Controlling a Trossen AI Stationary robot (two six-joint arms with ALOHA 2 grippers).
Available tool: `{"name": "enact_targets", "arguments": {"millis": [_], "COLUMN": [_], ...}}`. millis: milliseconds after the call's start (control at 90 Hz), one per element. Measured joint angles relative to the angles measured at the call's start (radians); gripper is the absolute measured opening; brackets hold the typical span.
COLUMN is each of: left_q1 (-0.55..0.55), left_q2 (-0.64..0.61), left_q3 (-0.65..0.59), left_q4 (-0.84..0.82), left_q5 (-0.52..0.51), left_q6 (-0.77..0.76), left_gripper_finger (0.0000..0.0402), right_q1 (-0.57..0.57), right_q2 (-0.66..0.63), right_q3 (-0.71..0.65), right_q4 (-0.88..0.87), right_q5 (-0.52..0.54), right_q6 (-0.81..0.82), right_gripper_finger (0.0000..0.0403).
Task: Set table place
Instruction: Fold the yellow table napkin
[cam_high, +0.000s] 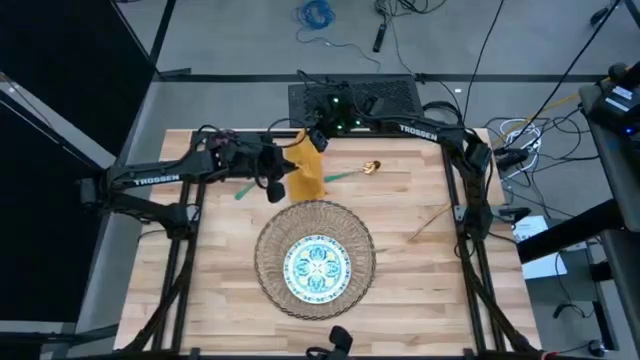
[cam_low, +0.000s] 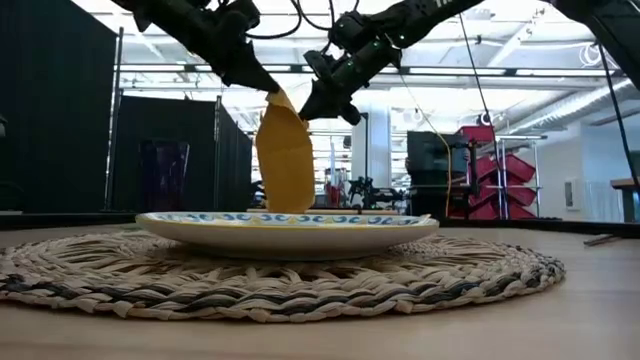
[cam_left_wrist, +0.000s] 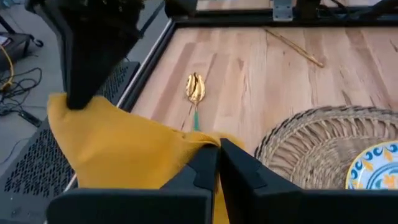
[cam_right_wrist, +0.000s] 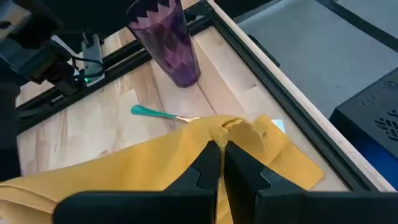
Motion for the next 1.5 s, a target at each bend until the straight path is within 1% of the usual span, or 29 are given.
{"name": "enact_targets", "arguments": {"millis": [222,344,500,589,689,778,856,956,1022,1278,1422,1500], "left_q1": [0.005,0.004,-0.004,-0.024,-0.063,-0.100,-0.133,-0.184,-0.220,-0.355,-0.420,-0.453], "left_q2": [-0.009,-0.009,-0.009,-0.009,-0.020,-0.070,-0.119,-0.155,-0.176,-0.180,-0.180,-0.181], "left_q3": [0.002,0.002,0.002,0.002,0.001,-0.001,0.002,0.001,0.001,0.000,0.000,-0.014], "left_q4": [-0.014,0.018,0.039,0.033,0.012,-0.031,-0.083,-0.142,-0.173,-0.196,-0.229,-0.220], "left_q5": [-0.003,-0.002,0.038,0.040,-0.022,-0.067,-0.103,-0.158,-0.174,-0.248,-0.298,-0.309], "left_q6": [-0.008,-0.016,-0.038,-0.052,-0.052,-0.058,-0.092,-0.134,-0.161,-0.226,-0.262,-0.293], "left_gripper_finger": [0.0000,0.0000,0.0000,0.0000,0.0000,0.0000,0.0000,0.0000,0.0000,0.0000,0.0000,0.0000], "right_q1": [0.011,0.013,0.013,0.014,0.028,0.048,0.064,0.090,0.115,0.225,0.283,0.307], "right_q2": [0.000,0.000,0.000,0.000,-0.001,-0.001,-0.001,-0.001,-0.001,0.005,0.041,0.066], "right_q3": [0.000,0.000,0.000,0.000,0.000,0.000,0.000,0.000,0.000,0.000,0.000,0.000], "right_q4": [0.016,0.016,-0.001,-0.003,0.021,0.040,0.048,0.055,0.068,0.103,0.143,0.167], "right_q5": [-0.002,-0.001,-0.006,-0.059,-0.103,-0.112,-0.148,-0.154,-0.155,-0.154,-0.154,-0.158], "right_q6": [-0.004,-0.008,-0.016,-0.023,-0.023,-0.024,-0.024,-0.023,-0.016,0.024,0.061,0.075], "right_gripper_finger": [0.0000,0.0000,0.0000,0.0000,0.0000,0.0000,0.0000,0.0000,0.0000,0.0000,0.0000,0.0000]}}
